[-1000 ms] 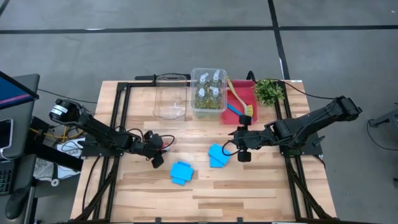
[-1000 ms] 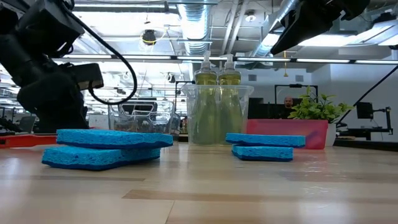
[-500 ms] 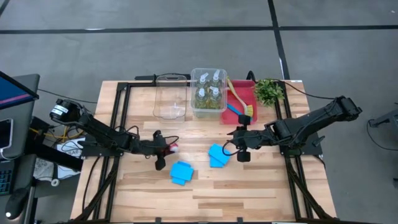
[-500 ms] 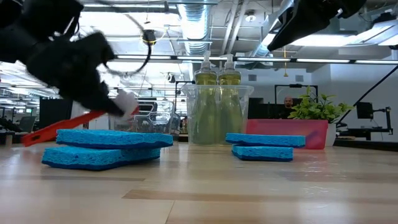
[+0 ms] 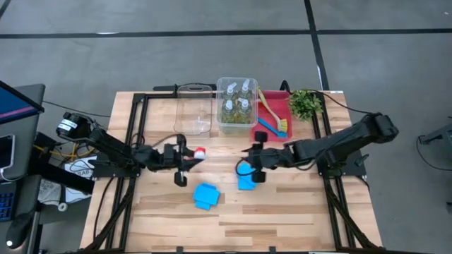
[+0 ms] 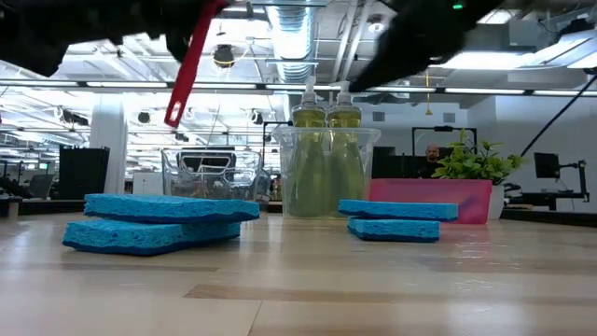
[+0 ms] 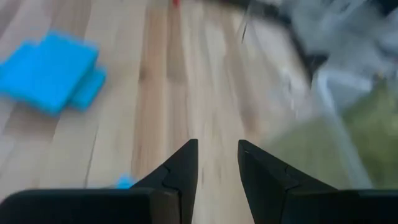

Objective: Pick & Place Kitchen Sink Supplies
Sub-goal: Put the red dish brush into the pink bin

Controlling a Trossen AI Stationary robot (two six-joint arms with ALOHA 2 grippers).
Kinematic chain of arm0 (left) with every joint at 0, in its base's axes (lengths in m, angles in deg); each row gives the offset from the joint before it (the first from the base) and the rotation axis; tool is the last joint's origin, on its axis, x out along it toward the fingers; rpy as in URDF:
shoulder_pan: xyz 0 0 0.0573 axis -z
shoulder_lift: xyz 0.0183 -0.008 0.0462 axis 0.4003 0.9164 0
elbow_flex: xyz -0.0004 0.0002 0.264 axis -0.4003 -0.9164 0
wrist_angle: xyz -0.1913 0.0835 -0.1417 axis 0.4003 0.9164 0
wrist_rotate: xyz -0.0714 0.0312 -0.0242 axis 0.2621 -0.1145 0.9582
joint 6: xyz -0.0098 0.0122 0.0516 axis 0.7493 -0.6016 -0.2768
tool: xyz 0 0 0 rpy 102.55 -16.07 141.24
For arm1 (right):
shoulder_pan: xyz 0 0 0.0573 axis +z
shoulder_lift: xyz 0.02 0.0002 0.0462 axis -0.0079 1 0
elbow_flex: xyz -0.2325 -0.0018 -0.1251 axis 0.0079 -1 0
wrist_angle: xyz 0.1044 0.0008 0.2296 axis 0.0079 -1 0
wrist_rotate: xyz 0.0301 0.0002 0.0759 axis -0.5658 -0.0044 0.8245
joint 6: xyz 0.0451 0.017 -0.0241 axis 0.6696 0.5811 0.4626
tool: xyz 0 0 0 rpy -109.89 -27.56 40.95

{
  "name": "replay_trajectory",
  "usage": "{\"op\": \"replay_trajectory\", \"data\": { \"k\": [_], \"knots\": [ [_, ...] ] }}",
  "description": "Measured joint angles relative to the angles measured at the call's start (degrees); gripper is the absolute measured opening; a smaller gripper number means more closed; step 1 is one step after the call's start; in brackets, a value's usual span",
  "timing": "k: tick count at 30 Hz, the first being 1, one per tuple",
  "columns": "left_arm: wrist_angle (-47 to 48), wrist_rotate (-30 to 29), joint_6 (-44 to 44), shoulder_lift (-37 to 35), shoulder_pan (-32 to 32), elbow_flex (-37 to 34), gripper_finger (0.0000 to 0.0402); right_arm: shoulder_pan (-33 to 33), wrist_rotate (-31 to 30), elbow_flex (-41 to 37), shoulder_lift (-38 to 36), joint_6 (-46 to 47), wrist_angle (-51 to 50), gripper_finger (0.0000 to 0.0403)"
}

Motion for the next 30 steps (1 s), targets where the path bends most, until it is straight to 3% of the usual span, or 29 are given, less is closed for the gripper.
{"op": "replay_trajectory", "data": {
  "k": [6,13,22,30],
  "knots": [
    [-10.75,1.86,-4.08,-0.02,-2.70,0.44,0.0073,-2.23,0.00,0.00,7.43,-4.34,22.77,0.0107],
    [-10.60,12.99,-4.12,0.89,-7.83,5.70,0.0075,-3.14,0.00,0.00,12.94,-7.48,34.66,0.0107],
    [-10.93,18.89,-0.89,7.74,-7.17,7.78,0.0076,-3.08,0.56,1.82,13.00,-7.03,36.78,0.0107],
    [-13.18,18.88,-0.61,14.21,-6.94,11.37,0.0076,-3.26,10.32,3.70,13.00,-11.79,31.98,0.0107]
  ]
}}
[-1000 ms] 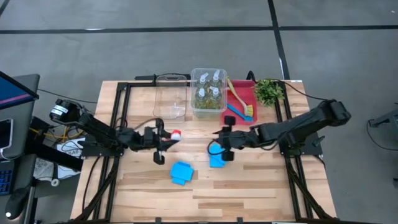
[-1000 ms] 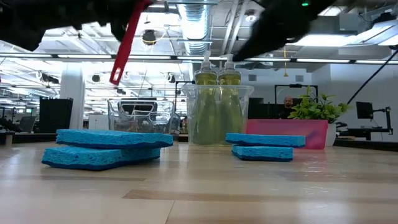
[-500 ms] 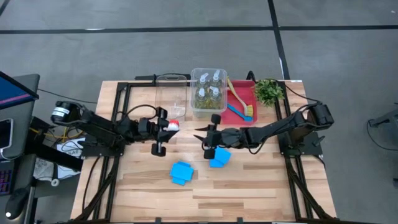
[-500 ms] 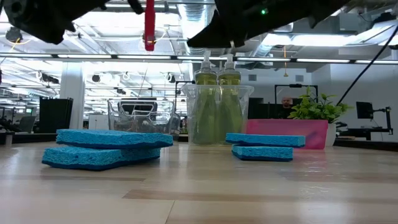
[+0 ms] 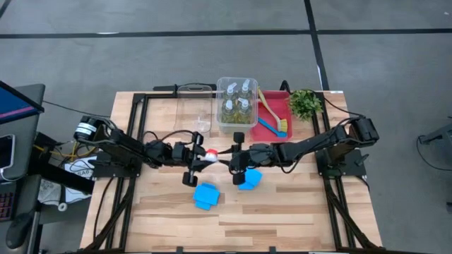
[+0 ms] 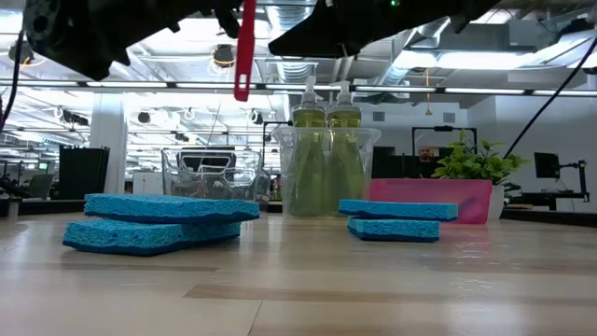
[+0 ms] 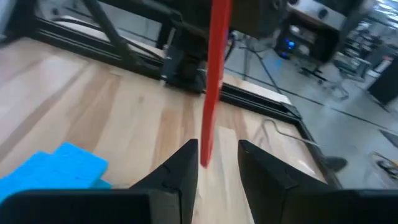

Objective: Pick & Place Kitchen Sink Supplies
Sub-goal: Put the red dish brush into the pink bin

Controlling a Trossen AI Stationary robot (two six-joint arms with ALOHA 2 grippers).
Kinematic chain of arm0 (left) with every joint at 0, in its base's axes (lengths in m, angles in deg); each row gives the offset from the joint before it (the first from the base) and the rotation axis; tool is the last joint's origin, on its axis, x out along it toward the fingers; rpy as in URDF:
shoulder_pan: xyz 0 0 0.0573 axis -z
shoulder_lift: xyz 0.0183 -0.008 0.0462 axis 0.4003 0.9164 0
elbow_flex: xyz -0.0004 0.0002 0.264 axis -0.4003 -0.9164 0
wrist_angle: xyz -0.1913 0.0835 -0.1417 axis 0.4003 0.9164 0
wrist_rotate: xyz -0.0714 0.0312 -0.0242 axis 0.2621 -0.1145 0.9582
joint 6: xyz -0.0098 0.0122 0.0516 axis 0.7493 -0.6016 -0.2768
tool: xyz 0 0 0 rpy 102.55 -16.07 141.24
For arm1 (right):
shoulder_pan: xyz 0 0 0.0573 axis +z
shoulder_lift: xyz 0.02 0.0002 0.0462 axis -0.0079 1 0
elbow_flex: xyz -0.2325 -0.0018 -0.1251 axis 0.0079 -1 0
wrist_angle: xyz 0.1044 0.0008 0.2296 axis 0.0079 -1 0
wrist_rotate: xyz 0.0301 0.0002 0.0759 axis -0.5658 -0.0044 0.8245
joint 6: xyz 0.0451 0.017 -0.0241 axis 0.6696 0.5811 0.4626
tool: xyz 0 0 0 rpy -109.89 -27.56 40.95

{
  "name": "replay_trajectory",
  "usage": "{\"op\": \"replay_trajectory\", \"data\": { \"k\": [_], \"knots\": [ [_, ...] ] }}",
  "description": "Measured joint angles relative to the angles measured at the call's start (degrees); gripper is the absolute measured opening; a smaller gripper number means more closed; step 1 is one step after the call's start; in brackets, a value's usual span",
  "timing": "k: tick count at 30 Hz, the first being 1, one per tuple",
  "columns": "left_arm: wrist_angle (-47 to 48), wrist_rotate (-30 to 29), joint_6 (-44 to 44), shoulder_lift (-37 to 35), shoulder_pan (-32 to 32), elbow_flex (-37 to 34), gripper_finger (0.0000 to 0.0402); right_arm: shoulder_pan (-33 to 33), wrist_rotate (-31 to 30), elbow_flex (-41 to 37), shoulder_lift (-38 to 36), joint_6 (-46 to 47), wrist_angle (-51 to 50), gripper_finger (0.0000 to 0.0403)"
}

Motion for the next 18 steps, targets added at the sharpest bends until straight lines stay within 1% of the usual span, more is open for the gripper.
{"op": "replay_trajectory", "data": {
  "k": [3,13,18],
  "knots": [
    [-0.17,0.00,0.14,2.53,0.01,2.06,0.0076,0.60,1.40,0.03,0.00,-0.11,-0.13,0.0107],
    [-0.10,-0.01,0.16,10.06,0.01,7.94,0.0076,2.28,1.73,0.03,-0.04,-0.15,1.85,0.0107],
    [-0.09,-0.02,0.16,11.37,-0.08,8.78,0.0076,2.26,1.77,0.03,-0.04,-0.14,1.55,0.0107]
  ]
}}
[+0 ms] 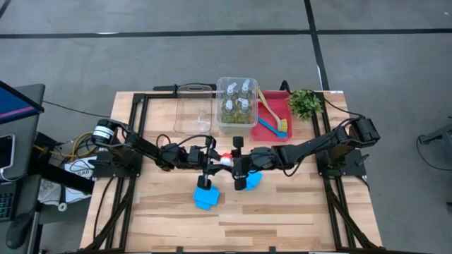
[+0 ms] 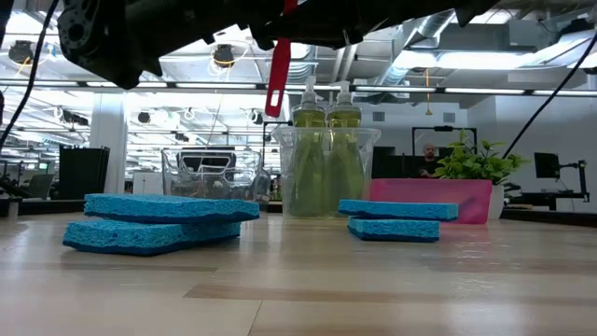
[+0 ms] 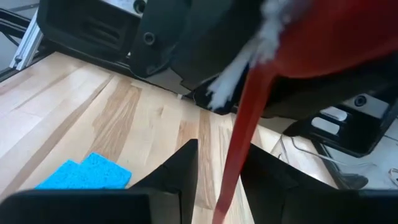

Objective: Pick & Place Kitchen Sink Supplies
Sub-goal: Put the red dish brush into the pink bin

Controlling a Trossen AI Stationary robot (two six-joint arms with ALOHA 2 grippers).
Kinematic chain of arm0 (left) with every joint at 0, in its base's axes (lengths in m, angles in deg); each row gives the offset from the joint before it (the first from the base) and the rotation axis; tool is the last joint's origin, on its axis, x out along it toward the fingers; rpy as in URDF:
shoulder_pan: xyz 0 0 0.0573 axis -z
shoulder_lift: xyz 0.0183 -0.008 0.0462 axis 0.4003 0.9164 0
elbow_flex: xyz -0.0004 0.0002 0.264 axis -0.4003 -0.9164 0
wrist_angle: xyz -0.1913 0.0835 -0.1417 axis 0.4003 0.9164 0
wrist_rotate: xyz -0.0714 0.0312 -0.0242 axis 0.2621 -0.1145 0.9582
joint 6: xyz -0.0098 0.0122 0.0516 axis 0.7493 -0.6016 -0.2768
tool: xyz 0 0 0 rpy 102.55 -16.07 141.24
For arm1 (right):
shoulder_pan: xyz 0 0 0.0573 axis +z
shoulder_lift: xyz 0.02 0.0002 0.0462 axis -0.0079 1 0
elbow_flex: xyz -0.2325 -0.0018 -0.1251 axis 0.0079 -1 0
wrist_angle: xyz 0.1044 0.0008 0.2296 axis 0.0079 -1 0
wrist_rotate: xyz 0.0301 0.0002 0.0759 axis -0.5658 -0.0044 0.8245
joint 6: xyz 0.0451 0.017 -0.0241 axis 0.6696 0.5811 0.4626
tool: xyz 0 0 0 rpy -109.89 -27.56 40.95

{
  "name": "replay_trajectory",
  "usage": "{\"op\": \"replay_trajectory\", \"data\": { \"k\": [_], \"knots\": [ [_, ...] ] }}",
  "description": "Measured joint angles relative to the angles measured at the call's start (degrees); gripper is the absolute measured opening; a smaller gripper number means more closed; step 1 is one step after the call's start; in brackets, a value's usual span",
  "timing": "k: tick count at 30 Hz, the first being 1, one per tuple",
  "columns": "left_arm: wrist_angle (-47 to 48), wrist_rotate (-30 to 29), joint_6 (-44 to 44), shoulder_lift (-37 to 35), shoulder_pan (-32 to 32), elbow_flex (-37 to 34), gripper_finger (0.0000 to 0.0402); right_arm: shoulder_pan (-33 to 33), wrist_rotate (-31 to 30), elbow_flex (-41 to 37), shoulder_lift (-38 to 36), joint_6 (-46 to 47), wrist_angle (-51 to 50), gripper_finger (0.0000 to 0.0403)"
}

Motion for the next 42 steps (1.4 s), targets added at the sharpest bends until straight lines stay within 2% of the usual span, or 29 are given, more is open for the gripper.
{"op": "replay_trajectory", "data": {
  "k": [10,17,22,28,32,36,42],
  "knots": [
    [-0.02,0.02,0.00,0.00,0.00,0.00,0.0076,0.00,-0.02,0.00,0.00,0.17,-0.31,0.0097],
    [-0.09,-0.46,-0.26,0.00,-0.07,0.00,0.0076,-0.22,-0.72,0.00,0.00,1.66,-0.29,0.0015],
    [0.04,-0.38,-0.35,0.00,-0.05,0.00,0.0076,-0.37,-0.44,0.00,0.00,1.25,-0.47,0.0028],
    [0.47,-0.35,-0.37,-0.02,-0.05,0.00,0.0076,-0.35,-0.41,0.00,0.00,1.23,-0.72,0.0011],
    [1.53,-0.42,-0.16,-0.07,0.00,0.00,0.0078,-0.35,-0.28,0.00,0.00,1.21,-1.35,0.0025],
    [2.05,-0.44,-0.02,-0.07,-0.02,0.00,0.0095,-0.33,-0.13,0.00,0.00,1.03,-1.59,0.0019],
    [2.58,-0.25,0.02,-0.07,0.02,0.00,0.0155,-0.33,0.07,0.00,0.00,0.98,-1.70,0.0013]
  ]
}}
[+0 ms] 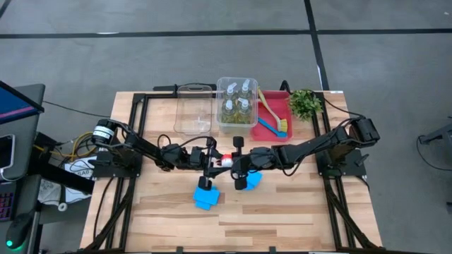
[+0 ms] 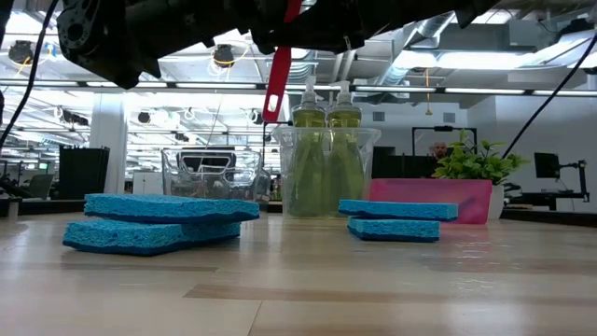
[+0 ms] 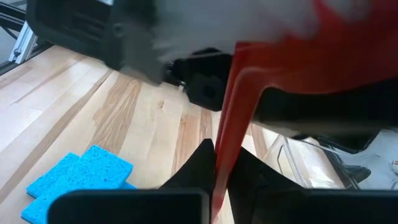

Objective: Pick & Place Kitchen Sink Supplies
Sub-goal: Put the red dish brush into the pink bin

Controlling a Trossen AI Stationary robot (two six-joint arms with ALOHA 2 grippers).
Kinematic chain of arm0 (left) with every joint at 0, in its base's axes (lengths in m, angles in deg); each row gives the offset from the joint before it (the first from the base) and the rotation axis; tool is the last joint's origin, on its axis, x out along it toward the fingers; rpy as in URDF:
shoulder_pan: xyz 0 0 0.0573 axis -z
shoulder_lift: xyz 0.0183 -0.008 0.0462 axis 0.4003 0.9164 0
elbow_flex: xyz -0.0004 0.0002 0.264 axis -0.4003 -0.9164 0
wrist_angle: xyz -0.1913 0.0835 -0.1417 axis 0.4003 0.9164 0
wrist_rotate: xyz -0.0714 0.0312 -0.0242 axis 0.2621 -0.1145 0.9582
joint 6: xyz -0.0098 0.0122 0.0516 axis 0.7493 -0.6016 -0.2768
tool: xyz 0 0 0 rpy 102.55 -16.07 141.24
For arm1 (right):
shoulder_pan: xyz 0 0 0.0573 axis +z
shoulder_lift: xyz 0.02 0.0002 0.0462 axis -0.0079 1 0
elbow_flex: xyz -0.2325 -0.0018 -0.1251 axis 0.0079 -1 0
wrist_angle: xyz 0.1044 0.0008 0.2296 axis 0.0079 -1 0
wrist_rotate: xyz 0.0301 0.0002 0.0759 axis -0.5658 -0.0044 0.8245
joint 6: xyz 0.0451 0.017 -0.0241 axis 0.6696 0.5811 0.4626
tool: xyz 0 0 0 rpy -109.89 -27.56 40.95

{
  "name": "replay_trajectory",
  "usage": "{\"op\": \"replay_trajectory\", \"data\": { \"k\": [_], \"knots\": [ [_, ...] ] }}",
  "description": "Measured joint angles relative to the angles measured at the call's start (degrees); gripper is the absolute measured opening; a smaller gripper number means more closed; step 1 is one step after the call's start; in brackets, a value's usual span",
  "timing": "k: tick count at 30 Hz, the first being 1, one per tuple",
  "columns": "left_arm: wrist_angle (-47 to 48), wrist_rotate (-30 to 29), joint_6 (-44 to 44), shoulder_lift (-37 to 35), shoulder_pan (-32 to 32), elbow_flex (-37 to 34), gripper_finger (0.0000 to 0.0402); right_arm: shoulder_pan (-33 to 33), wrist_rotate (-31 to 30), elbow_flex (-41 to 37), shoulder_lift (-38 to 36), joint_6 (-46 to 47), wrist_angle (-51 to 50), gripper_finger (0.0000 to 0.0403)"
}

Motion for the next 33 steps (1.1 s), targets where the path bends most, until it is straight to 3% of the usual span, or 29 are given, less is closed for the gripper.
{"op": "replay_trajectory", "data": {
  "k": [7,12,19,26,33],
  "knots": [
    [0.33,-0.21,-0.06,0.00,-0.12,0.00,0.0210,0.00,-0.04,0.00,0.00,0.05,0.16,0.0025],
    [0.29,-0.23,-0.09,0.00,-0.17,0.00,0.0218,0.02,-0.07,0.00,0.00,0.06,0.14,0.0010],
    [6.52,-0.60,-0.31,-2.02,-0.22,-0.02,0.0219,0.02,-0.89,-0.02,0.01,0.06,-0.68,0.0035],
    [28.52,-0.62,-0.26,-13.25,-0.20,-0.04,0.0217,0.11,-3.48,-0.02,0.02,0.03,-0.70,0.0009],
    [51.82,-0.62,-0.04,-26.93,-0.17,-0.04,0.0219,0.13,-3.50,-0.02,0.02,0.03,-0.69,0.0038]
  ]
}}
